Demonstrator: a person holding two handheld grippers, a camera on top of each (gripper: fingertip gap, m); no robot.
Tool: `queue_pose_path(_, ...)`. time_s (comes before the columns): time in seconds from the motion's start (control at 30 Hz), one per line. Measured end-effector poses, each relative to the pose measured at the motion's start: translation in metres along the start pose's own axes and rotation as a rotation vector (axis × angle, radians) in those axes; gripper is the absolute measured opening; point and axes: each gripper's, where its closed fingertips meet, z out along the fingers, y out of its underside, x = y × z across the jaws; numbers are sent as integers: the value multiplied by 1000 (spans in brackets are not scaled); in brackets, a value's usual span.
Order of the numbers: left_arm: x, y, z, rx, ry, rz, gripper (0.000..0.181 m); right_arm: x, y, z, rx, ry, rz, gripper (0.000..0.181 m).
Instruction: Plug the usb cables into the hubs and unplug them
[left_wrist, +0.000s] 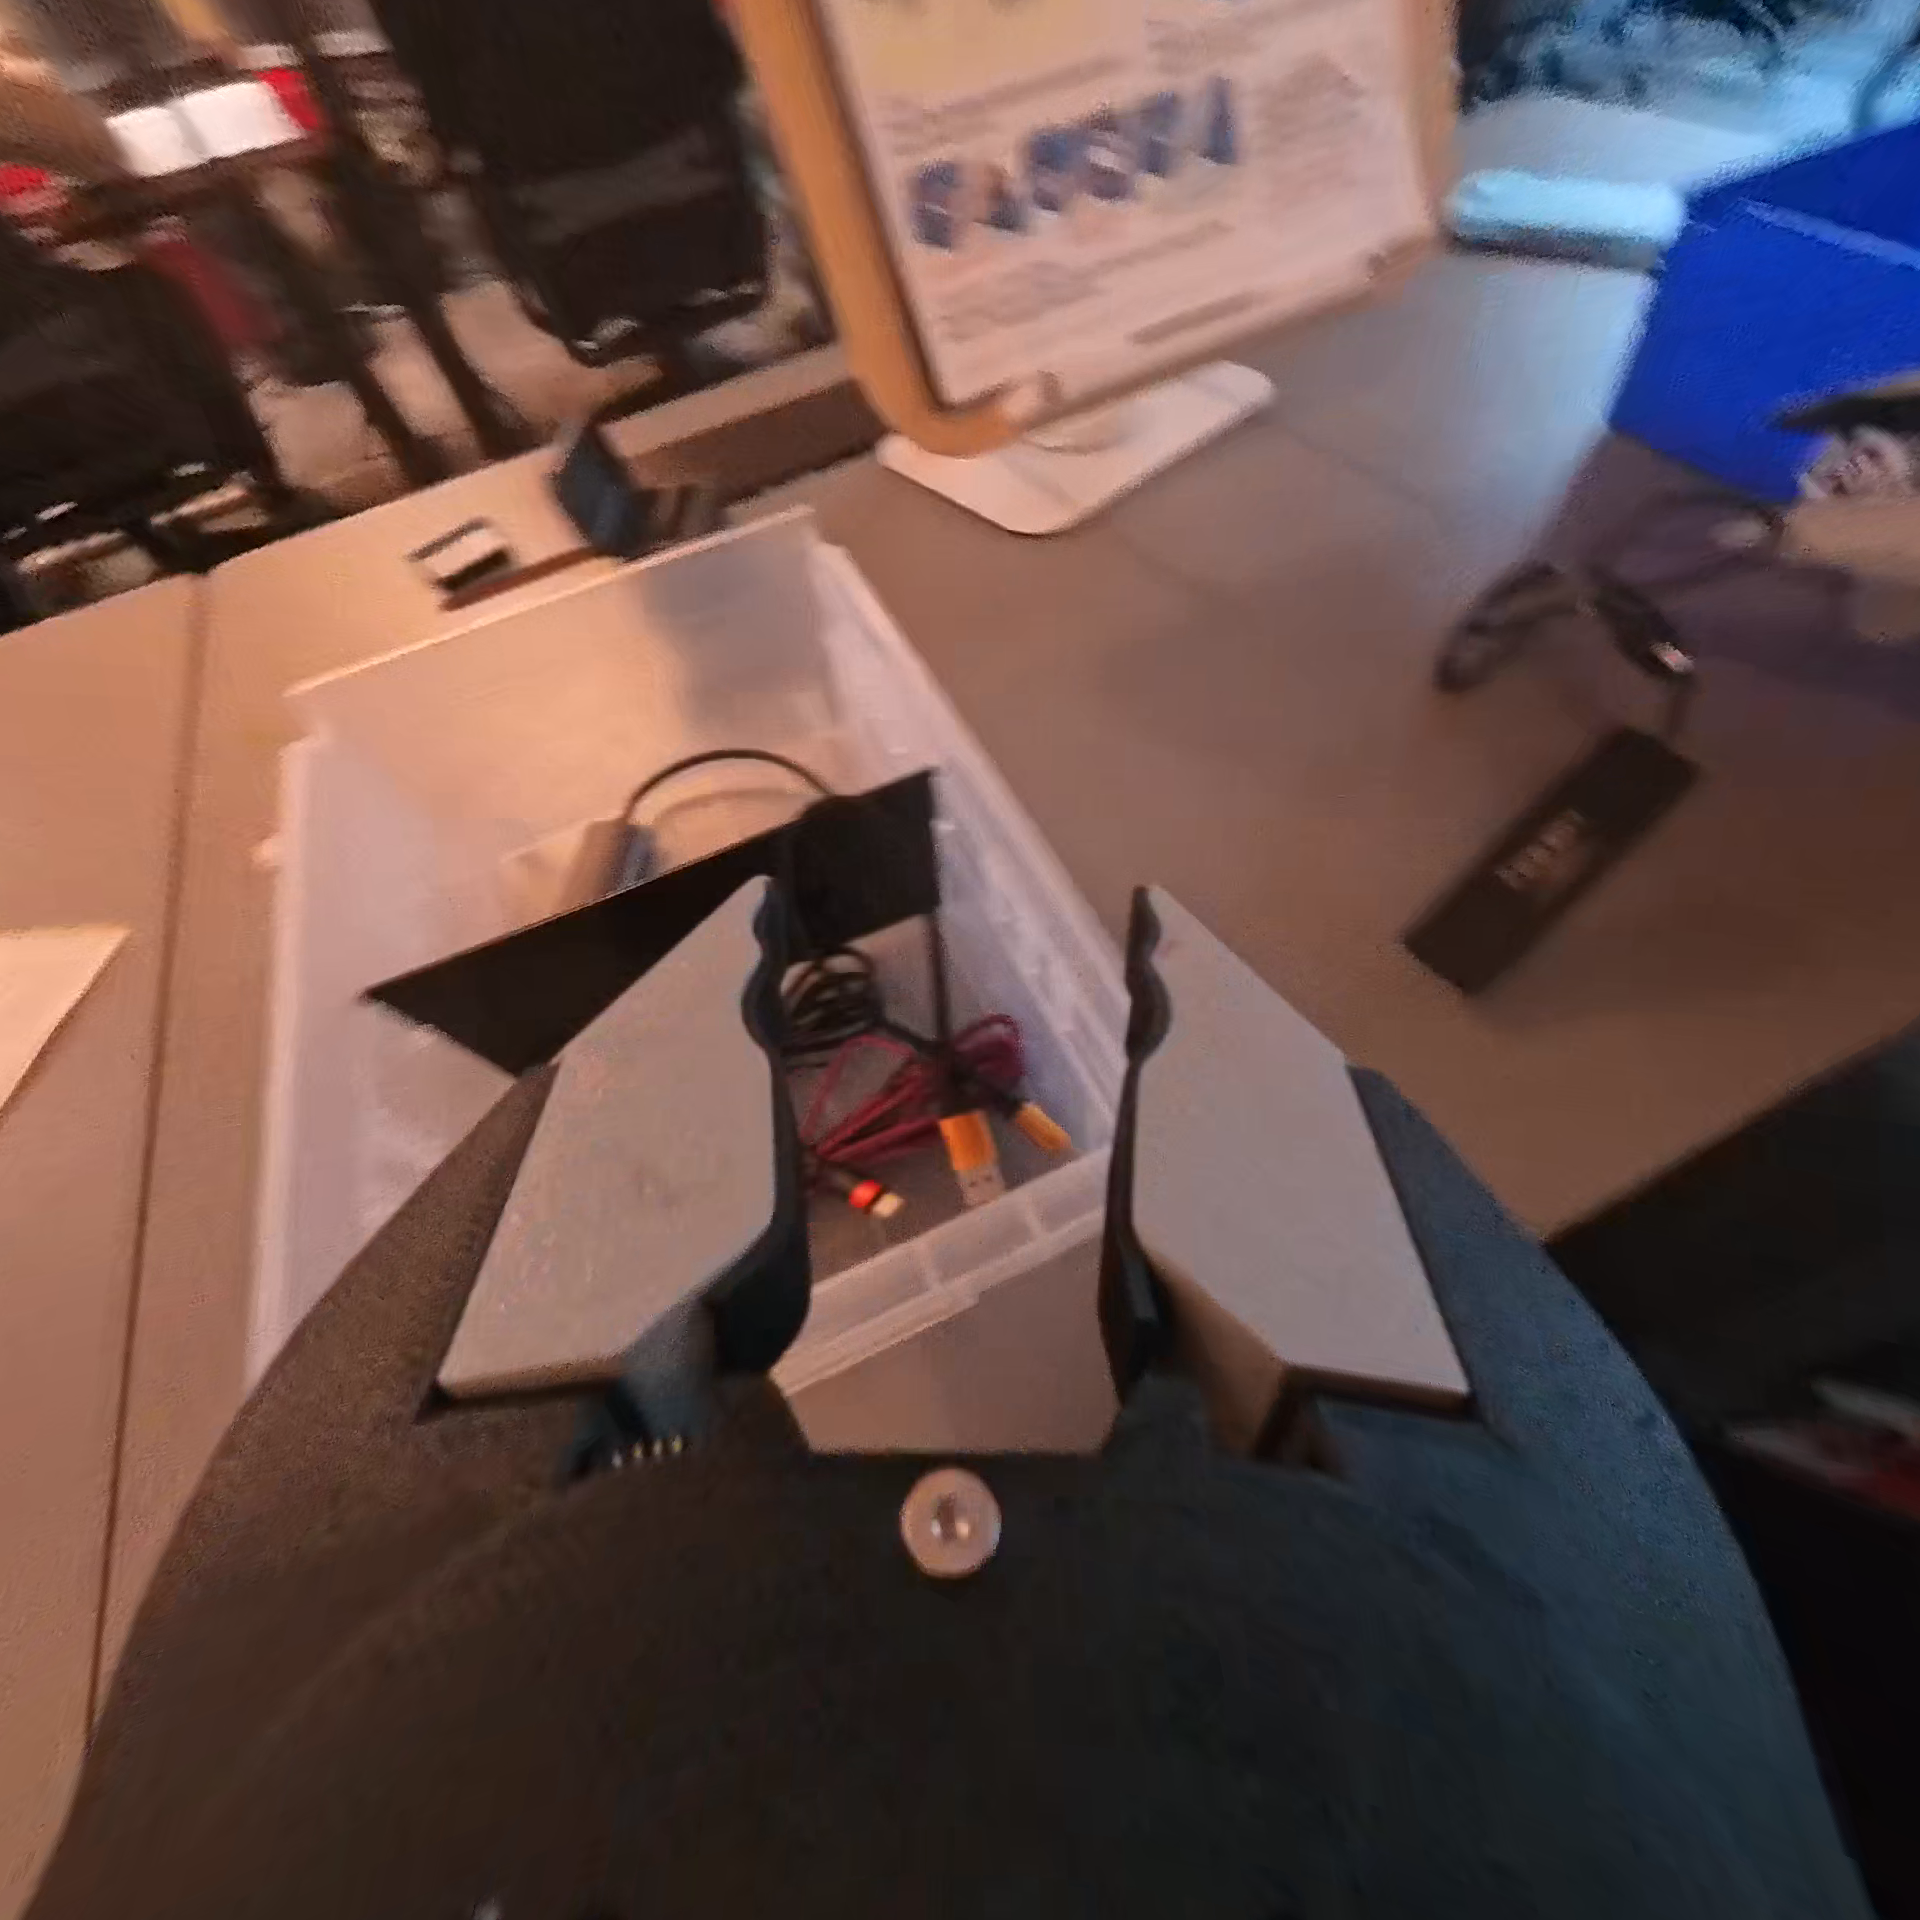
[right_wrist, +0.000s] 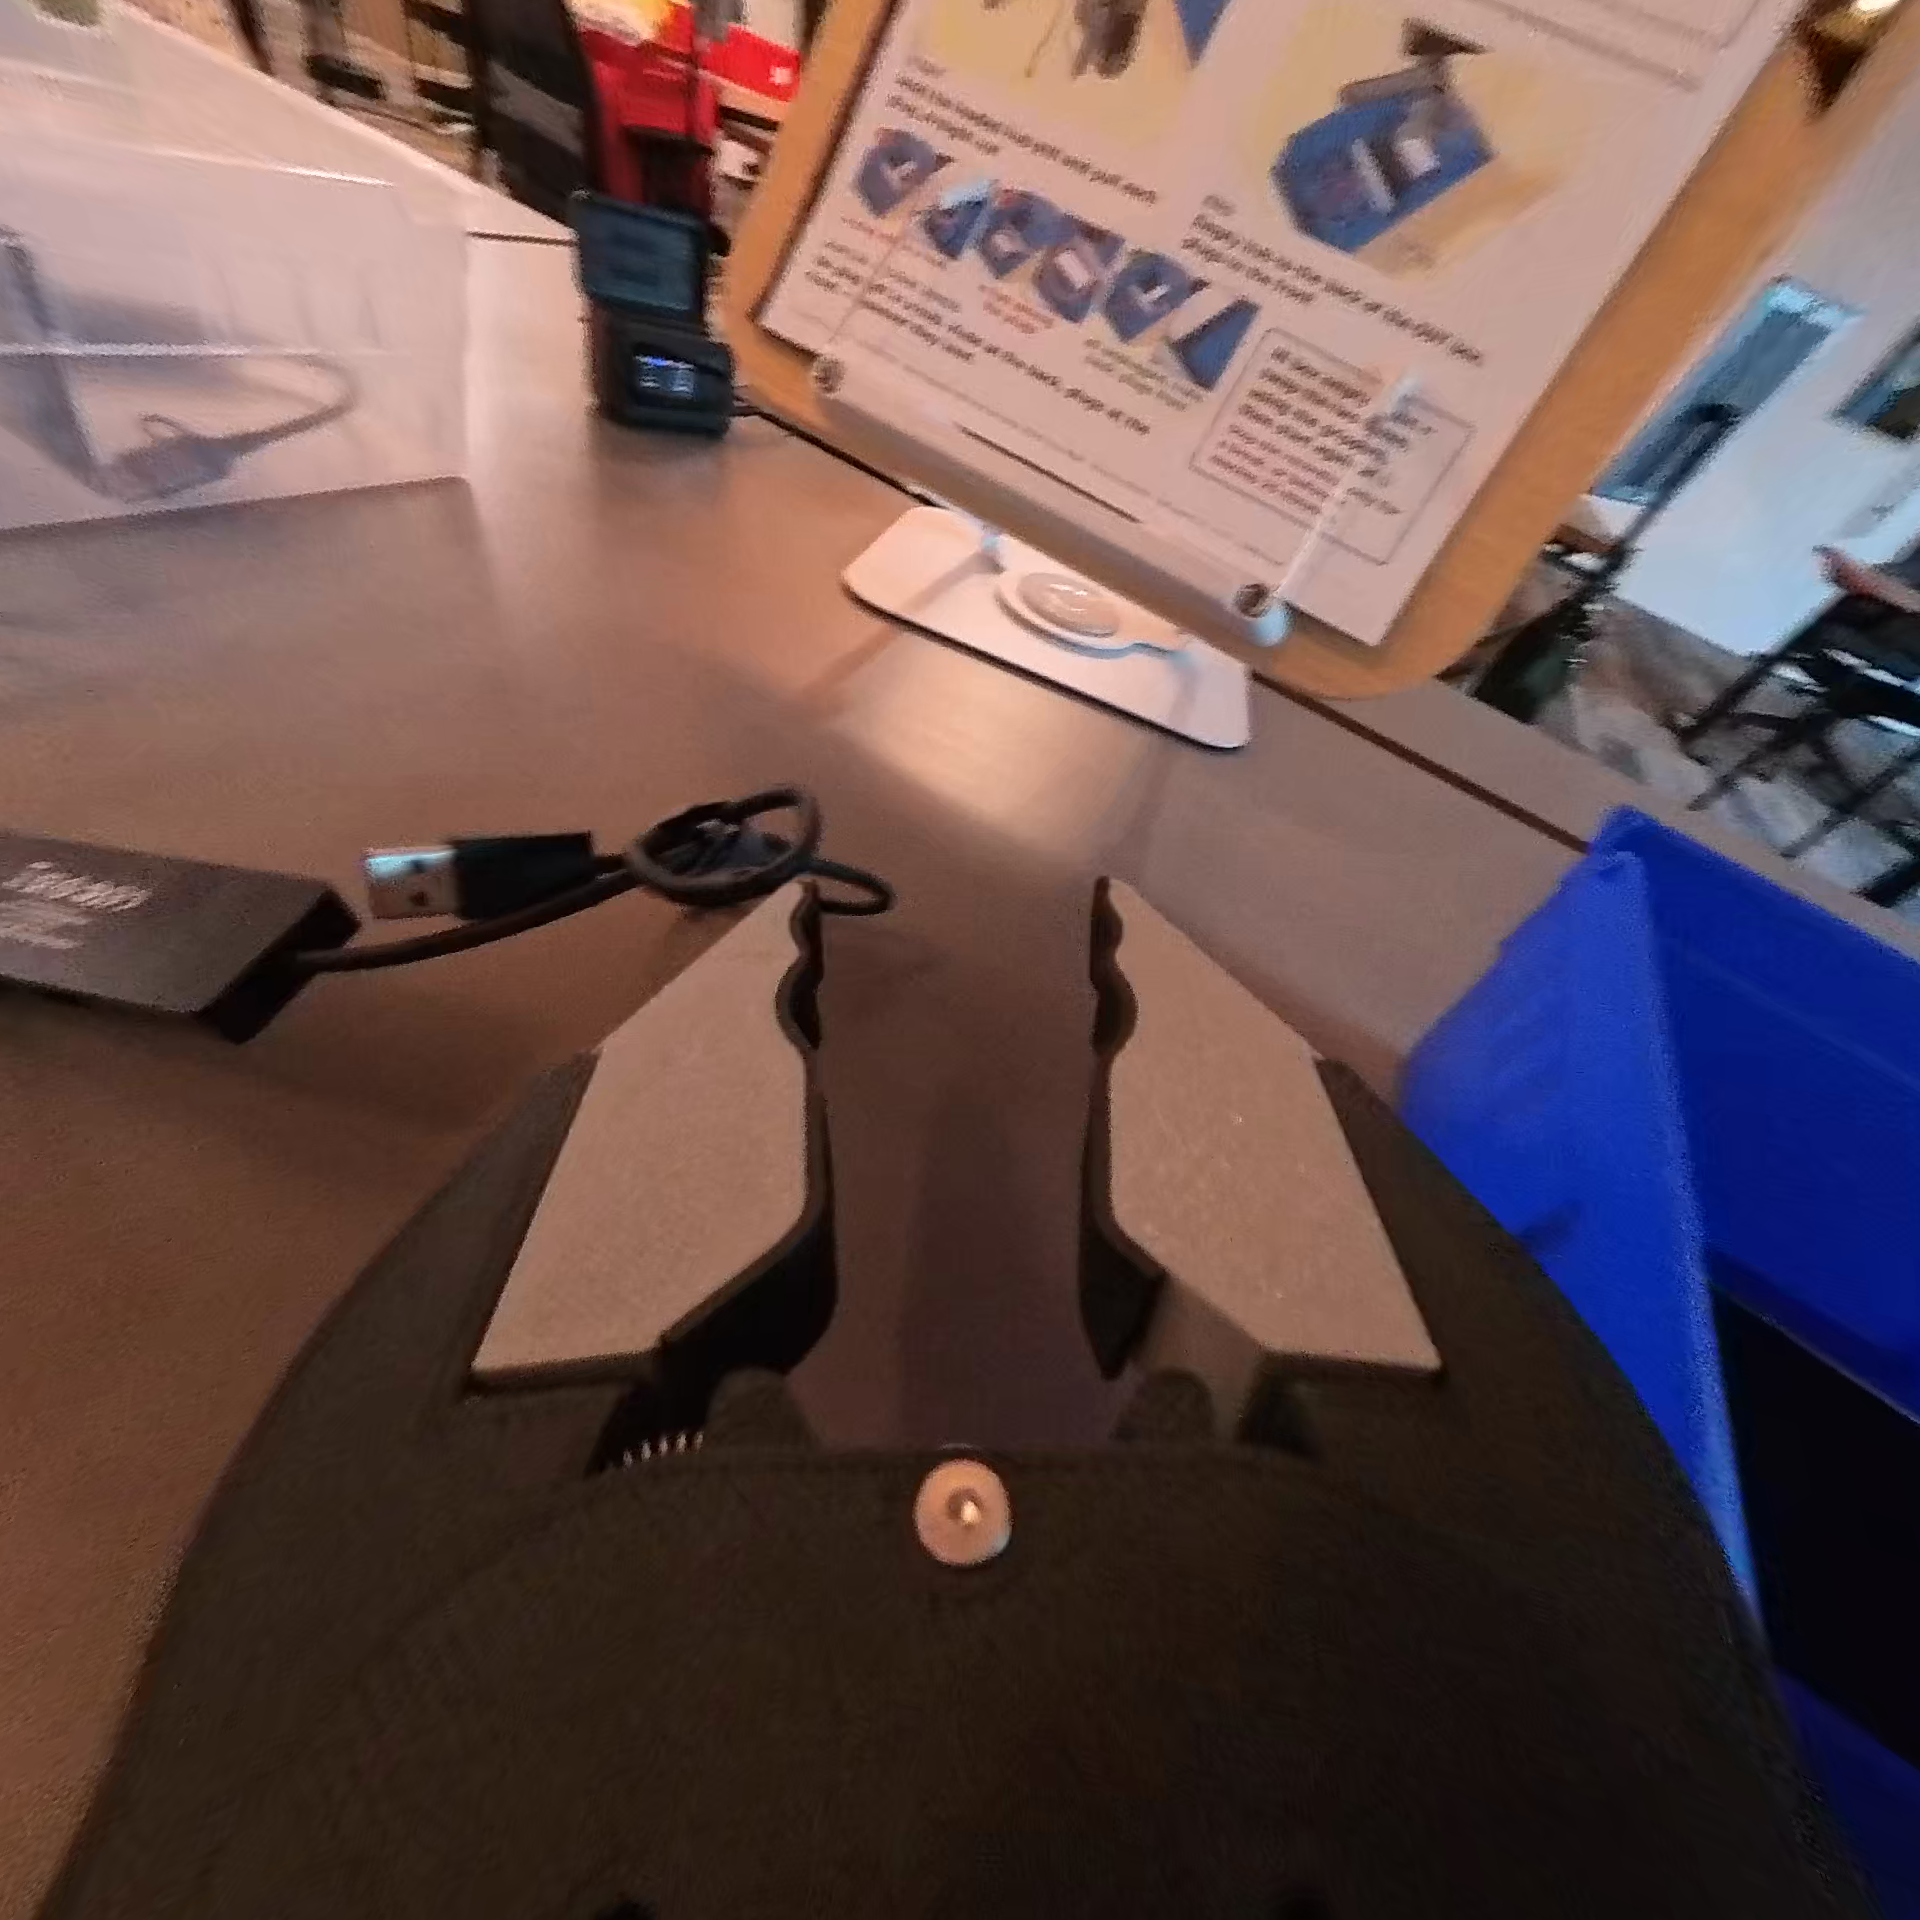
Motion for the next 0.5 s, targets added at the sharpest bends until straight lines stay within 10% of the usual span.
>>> queue_pose_path(0.17,-23,-1,-16,70,23,-111,64,27,6,-1,-33,164,-8,55)
queue_pose_path(0.5,-33,43,-36,-74,-126,-46,66,-21,-7,10,0,27,-206,54)
